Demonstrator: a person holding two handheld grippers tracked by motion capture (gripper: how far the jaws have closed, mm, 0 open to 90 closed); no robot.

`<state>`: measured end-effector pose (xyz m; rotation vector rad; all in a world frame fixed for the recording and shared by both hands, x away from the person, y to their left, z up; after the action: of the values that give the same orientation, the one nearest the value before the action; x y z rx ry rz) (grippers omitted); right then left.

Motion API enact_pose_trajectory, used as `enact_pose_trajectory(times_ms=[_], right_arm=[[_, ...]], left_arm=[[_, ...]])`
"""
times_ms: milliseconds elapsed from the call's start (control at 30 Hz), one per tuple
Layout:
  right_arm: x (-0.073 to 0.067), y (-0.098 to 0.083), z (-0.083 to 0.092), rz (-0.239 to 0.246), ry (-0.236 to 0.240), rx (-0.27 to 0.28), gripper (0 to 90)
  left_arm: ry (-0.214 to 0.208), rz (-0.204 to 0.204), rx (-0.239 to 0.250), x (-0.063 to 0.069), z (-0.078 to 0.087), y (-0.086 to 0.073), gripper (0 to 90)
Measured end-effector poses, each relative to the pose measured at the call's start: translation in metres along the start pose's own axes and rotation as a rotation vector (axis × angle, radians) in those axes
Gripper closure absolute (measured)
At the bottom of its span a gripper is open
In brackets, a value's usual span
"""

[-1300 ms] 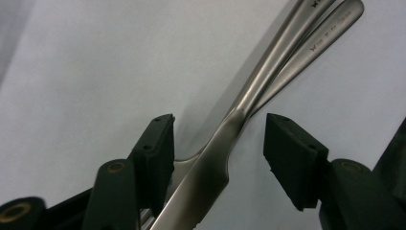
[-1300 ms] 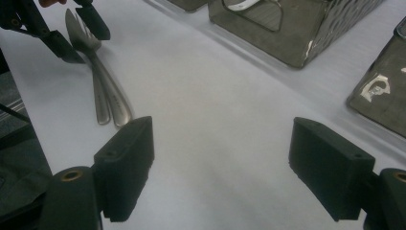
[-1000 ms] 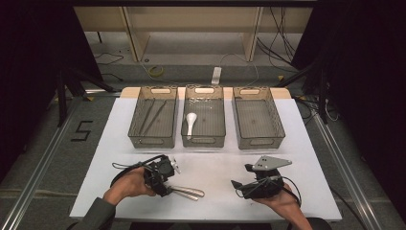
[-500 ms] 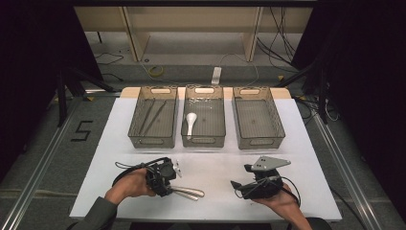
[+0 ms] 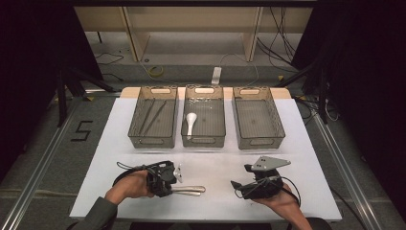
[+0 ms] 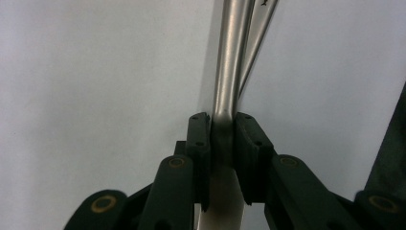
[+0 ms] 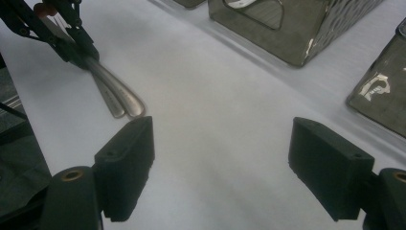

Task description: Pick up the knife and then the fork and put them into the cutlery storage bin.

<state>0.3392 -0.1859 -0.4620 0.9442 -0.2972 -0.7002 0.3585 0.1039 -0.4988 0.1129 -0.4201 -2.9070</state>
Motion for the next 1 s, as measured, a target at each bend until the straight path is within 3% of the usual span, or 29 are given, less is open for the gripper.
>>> enact_pose_trajectory(times_ms=[267, 400, 600, 833, 900, 1000], right_arm=[[0.004, 0.0, 0.001, -0.01, -0.011, 0.002, 25.0], [0.003, 0.0, 0.0, -0.005, -0.007, -0.001, 25.0], [0.002, 0.0, 0.0, -0.003, -0.007, -0.004, 25.0], [0.002, 0.0, -0.002, -0.008, -0.001, -0.005, 25.0], [0.002, 0.001, -0.002, -0.01, 0.003, -0.001, 25.0], [0.0, 0.002, -0.003, -0.009, 0.012, 0.001, 25.0]], left_arm=[[-0.006, 0.007, 0.002, 0.002, 0.001, 0.0, 77.8], [-0.029, 0.033, 0.025, 0.001, 0.006, 0.0, 78.0], [-0.024, 0.039, 0.029, 0.002, 0.01, 0.002, 78.4], [-0.008, 0.1, 0.067, -0.001, 0.013, 0.007, 79.9], [-0.007, 0.137, 0.081, -0.003, 0.014, 0.008, 80.2], [0.001, 0.152, 0.069, -0.004, 0.012, 0.007, 80.3]])
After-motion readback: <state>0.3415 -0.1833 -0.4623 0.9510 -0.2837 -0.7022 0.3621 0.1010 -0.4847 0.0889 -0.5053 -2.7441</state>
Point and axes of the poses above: each handheld gripper's, and its own axes: z roughly backward along the jaws, y roughly out of its top, x roughly to its right, the point moved 4 cm from there along -z, roughly forward along the jaws, and after that the axes turned 5 degrees about x, right-handed, at the moved point
